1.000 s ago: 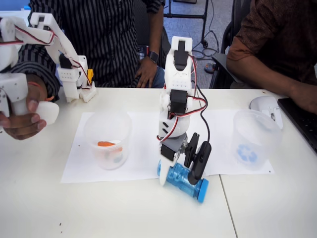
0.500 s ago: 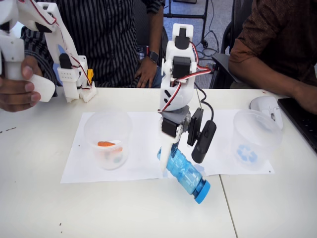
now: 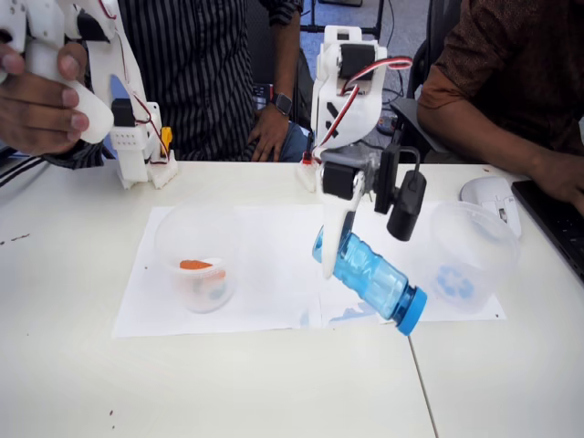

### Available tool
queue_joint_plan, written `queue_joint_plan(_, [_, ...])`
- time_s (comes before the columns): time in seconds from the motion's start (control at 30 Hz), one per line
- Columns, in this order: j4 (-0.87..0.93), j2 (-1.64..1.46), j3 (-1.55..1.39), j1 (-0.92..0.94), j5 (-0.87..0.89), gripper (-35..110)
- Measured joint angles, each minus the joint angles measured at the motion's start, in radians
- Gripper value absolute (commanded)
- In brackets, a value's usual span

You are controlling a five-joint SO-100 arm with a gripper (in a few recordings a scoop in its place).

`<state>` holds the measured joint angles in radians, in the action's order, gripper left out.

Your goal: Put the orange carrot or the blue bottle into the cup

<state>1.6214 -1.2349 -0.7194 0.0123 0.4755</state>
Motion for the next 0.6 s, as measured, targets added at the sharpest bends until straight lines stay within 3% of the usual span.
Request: queue_joint_plan(0.6, [0.029,-0.193,0.0,-0.224,0.0,26])
